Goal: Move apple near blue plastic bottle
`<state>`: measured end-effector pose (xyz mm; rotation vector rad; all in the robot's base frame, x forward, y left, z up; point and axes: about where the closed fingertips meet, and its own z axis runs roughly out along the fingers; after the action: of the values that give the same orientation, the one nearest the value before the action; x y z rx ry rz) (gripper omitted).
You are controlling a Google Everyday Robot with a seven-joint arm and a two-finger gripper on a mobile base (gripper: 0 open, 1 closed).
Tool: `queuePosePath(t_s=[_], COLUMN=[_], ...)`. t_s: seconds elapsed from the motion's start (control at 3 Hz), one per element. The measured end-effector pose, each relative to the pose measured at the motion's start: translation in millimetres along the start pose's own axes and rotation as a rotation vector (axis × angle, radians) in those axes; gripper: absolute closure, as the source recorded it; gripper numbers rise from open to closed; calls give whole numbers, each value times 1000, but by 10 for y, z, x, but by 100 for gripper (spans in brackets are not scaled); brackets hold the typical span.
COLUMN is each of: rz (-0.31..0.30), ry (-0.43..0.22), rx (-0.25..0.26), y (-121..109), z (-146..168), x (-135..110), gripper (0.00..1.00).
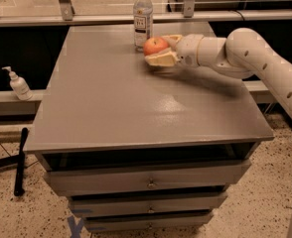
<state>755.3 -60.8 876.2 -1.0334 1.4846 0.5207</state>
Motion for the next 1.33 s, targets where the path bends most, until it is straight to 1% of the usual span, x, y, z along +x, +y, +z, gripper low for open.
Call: queuePosePath(t_s=[0.33, 0.67, 1.0, 1.33], rz=[0, 13, 31, 47], ry=[3, 17, 31, 36], rx=[17, 26, 36, 39], y=[-246, -423, -521, -561], z=[68, 122, 161, 210], x=[103, 169, 230, 289], gripper=[100, 82, 59, 36])
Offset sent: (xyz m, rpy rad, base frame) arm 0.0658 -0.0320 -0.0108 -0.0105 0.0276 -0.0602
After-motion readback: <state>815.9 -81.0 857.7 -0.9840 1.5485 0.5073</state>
